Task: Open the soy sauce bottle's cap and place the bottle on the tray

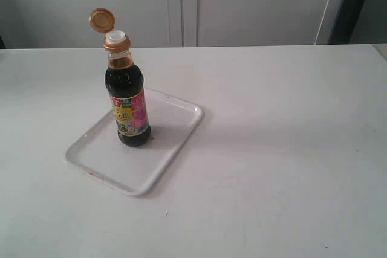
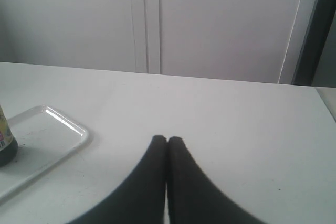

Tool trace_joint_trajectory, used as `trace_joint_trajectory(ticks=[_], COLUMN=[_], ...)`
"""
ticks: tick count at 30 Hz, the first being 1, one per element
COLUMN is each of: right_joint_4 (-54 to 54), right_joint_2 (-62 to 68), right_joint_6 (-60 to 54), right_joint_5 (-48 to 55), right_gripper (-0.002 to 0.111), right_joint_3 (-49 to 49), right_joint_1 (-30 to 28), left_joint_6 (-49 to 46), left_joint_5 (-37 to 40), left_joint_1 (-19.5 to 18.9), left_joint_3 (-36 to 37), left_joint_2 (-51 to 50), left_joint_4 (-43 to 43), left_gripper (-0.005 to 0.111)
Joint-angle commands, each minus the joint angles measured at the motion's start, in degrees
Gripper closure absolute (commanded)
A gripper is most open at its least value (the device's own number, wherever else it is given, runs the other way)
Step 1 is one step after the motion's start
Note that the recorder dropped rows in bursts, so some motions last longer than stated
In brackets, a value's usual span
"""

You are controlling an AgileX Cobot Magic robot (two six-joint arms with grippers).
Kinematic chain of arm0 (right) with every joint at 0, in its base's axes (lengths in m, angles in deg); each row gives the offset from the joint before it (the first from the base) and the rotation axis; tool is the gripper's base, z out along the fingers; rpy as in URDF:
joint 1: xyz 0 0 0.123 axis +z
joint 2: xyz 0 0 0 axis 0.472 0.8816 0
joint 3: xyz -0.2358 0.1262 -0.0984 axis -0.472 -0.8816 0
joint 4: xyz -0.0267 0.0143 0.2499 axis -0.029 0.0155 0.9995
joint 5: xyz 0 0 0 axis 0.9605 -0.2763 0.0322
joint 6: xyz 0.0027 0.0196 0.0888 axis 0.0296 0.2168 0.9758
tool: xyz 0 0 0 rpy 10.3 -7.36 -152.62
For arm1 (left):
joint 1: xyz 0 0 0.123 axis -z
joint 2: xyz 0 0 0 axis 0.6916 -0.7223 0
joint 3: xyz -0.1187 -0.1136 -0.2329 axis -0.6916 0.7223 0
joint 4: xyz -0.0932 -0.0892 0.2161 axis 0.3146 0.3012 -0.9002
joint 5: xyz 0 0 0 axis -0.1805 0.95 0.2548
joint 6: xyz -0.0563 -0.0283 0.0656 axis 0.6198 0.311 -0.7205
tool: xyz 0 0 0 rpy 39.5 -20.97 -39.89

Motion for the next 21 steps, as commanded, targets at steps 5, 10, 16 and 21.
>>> trace_joint_trajectory(ticks=[5, 10, 16, 21], right_joint_4=[-0.2, -0.7, -3.2, -7.6], right_joint_2=[-0.2, -0.2, -2.4, -7.4], right_joint_6=[-0.2, -0.3, 0.0, 5.0], right_joint_5=[-0.6, -0.6, -0.7, -0.8], right_gripper=[0.108, 0.108, 0.108, 0.108], right_joint_3=[-0.1, -0.1, -0.8, -4.3], right_joint_1=[-0.5, -0.5, -0.5, -0.5], left_joint_6=[0.2, 0.2, 0.2, 0.2], left_joint_5=[0.0, 0.0, 0.0, 0.0], left_joint_1=[-0.1, -0.1, -0.1, -0.1], left_joint_3=[0.3, 0.3, 0.3, 0.3], left_joint_2=[0.3, 0.3, 0.3, 0.3], left_joint_4=[0.7, 0.7, 0.7, 0.7], left_gripper=[0.107, 0.107, 0.107, 0.107])
